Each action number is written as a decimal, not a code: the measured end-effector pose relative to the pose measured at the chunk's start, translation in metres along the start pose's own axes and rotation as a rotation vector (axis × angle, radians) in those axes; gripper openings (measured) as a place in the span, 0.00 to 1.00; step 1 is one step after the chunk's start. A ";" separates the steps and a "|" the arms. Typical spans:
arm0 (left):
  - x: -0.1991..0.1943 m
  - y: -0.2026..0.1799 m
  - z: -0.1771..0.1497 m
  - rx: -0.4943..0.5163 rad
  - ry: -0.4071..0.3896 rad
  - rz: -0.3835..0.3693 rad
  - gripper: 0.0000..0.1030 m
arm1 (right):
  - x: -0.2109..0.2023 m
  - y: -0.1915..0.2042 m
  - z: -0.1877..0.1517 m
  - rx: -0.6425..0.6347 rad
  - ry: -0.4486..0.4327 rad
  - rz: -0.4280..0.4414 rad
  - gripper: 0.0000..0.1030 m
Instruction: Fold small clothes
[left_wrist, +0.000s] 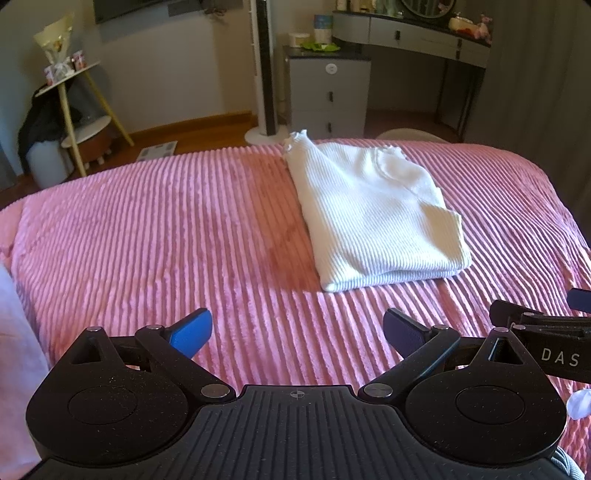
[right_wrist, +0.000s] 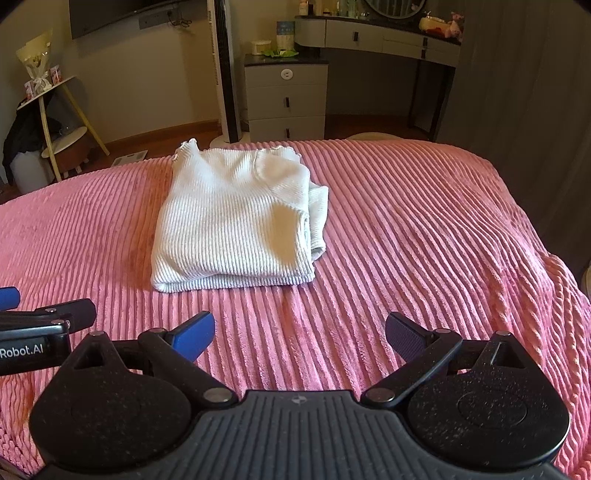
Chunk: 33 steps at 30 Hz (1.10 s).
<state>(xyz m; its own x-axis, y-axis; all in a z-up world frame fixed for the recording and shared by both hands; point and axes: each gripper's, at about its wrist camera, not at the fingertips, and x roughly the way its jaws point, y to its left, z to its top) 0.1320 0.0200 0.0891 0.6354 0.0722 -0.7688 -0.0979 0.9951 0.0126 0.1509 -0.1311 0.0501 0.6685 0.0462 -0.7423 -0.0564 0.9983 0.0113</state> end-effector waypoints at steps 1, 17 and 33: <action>0.000 0.000 0.000 0.002 0.001 -0.001 0.99 | 0.000 -0.001 0.000 0.003 0.000 0.001 0.96; 0.000 -0.002 -0.001 0.006 -0.002 -0.006 0.99 | -0.002 -0.002 0.000 0.005 -0.005 0.004 0.96; -0.002 -0.004 0.000 0.018 -0.015 -0.009 0.99 | -0.006 0.000 -0.001 -0.012 -0.020 -0.007 0.96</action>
<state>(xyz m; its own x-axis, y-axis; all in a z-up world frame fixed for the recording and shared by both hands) 0.1315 0.0164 0.0905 0.6477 0.0640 -0.7592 -0.0785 0.9968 0.0171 0.1461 -0.1316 0.0540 0.6836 0.0400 -0.7288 -0.0603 0.9982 -0.0018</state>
